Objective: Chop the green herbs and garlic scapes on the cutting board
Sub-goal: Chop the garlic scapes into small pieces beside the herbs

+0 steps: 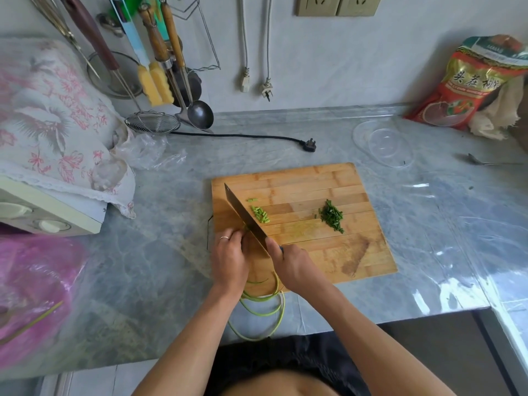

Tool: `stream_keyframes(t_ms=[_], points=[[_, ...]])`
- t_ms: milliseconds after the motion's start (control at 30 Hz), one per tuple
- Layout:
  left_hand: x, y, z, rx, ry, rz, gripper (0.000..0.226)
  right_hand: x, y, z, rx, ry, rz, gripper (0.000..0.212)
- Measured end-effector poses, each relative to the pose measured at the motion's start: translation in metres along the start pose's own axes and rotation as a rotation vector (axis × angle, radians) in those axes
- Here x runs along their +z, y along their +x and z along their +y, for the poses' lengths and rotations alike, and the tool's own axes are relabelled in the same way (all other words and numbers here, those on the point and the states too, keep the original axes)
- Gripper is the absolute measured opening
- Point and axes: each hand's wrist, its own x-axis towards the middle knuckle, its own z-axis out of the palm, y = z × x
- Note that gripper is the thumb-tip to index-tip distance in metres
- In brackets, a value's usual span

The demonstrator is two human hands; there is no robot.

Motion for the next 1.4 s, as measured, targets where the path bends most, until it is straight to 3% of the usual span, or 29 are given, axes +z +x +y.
stream_keyframes(t_ms=[267, 467, 600, 700, 1200, 1300, 1400], points=[[-0.006, -0.002, 0.003, 0.008, -0.016, -0.037, 0.024, -0.007, 0.001, 0.003, 0.117, 0.375, -0.006, 0.067], [-0.007, -0.001, -0.002, -0.029, -0.094, -0.025, 0.02, -0.019, 0.007, 0.002, 0.005, 0.126, 0.054, 0.065], [-0.008, 0.006, -0.008, 0.01, -0.065, -0.045, 0.012, -0.019, 0.002, 0.005, -0.059, 0.049, 0.05, 0.072], [-0.008, 0.01, -0.008, 0.008, -0.061, -0.039, 0.01, -0.016, -0.005, 0.005, -0.097, 0.025, 0.046, 0.066], [-0.005, 0.005, 0.0, -0.007, -0.049, -0.033, 0.012, -0.007, -0.018, 0.005, -0.105, -0.133, 0.035, 0.063], [-0.003, 0.005, 0.0, -0.018, -0.051, -0.034, 0.015, -0.003, -0.012, 0.008, -0.128, -0.204, 0.013, 0.077], [-0.001, 0.006, -0.005, 0.001, -0.043, -0.074, 0.023, -0.001, -0.008, 0.008, -0.076, -0.217, 0.018, 0.075]])
